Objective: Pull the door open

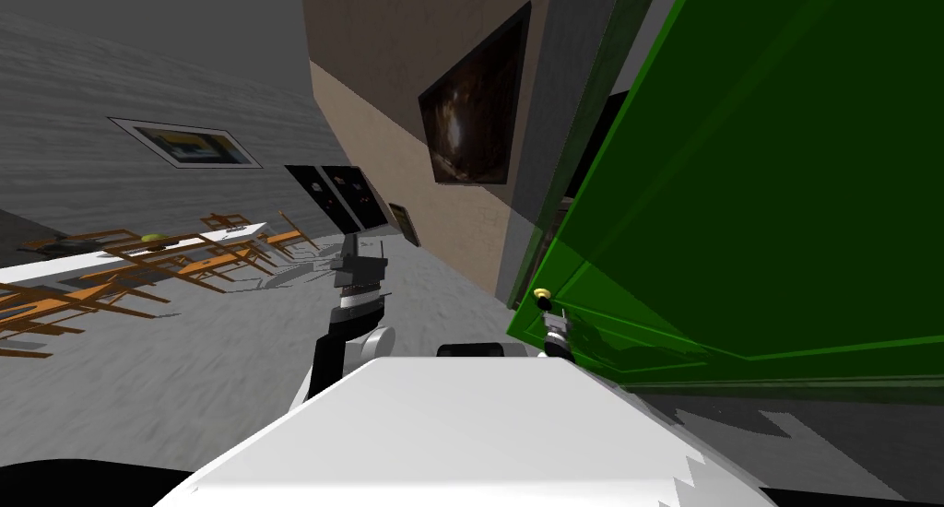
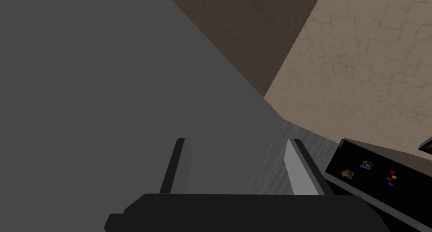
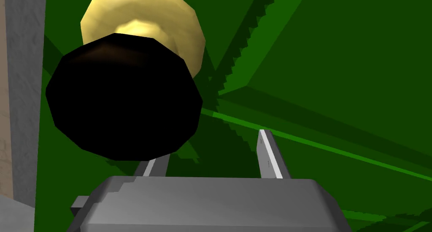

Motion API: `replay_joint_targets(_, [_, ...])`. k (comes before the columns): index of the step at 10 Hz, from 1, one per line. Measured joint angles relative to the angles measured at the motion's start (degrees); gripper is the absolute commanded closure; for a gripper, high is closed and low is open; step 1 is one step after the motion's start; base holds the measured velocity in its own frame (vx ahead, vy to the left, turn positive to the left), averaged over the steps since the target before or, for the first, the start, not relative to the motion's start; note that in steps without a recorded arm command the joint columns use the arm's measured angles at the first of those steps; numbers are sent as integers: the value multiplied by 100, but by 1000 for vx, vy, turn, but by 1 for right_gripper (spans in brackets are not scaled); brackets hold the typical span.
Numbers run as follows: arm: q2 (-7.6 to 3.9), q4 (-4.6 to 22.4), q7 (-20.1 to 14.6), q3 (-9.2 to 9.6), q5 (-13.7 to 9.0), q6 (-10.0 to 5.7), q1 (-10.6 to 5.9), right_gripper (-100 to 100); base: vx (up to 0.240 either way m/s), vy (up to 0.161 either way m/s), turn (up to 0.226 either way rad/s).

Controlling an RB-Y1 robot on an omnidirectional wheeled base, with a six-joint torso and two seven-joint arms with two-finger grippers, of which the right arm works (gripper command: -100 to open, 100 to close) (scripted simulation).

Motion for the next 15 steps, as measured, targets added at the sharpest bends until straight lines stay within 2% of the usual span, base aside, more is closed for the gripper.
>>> replay_joint_targets(1, [21, 38, -137, 37, -74, -13, -36, -100, -46, -6, 10])
replay_joint_targets(2, [31, -41, -217, 52, -123, 39, -1, -100, -52, -2, 40])
replay_joint_targets(3, [92, -196, -271, 61, -204, 123, 55, -100, -47, -8, 31])
replay_joint_targets(4, [141, -92, -360, 113, -216, 36, 14, -100, -51, 2, 78])
replay_joint_targets(5, [144, -139, -497, 151, -287, 31, 59, -100, -34, 9, 22])
replay_joint_targets(6, [121, -170, -614, 171, -328, 59, 86, -100, -42, 0, 0])
replay_joint_targets(7, [149, -235, -725, 199, -392, 77, 122, -100, -50, 6, 14])
replay_joint_targets(8, [178, -370, -745, 192, -446, 172, 159, -100, -14, 4, 12])
replay_joint_targets(9, [125, -188, -844, 223, -442, 106, 70, -100, -23, -3, 40])
replay_joint_targets(10, [160, -130, -942, 245, -488, 51, 32, -100, -36, -10, 8])
replay_joint_targets(11, [178, 40, -1019, 267, -511, -7, -104, -100, -15, 1, 29])
replay_joint_targets(12, [174, -47, -1050, 282, -518, 8, -13, -100, -1, 10, -14])
replay_joint_targets(15, [189, -201, -1024, 277, -529, 80, 74, -100, -9, -4, 9])
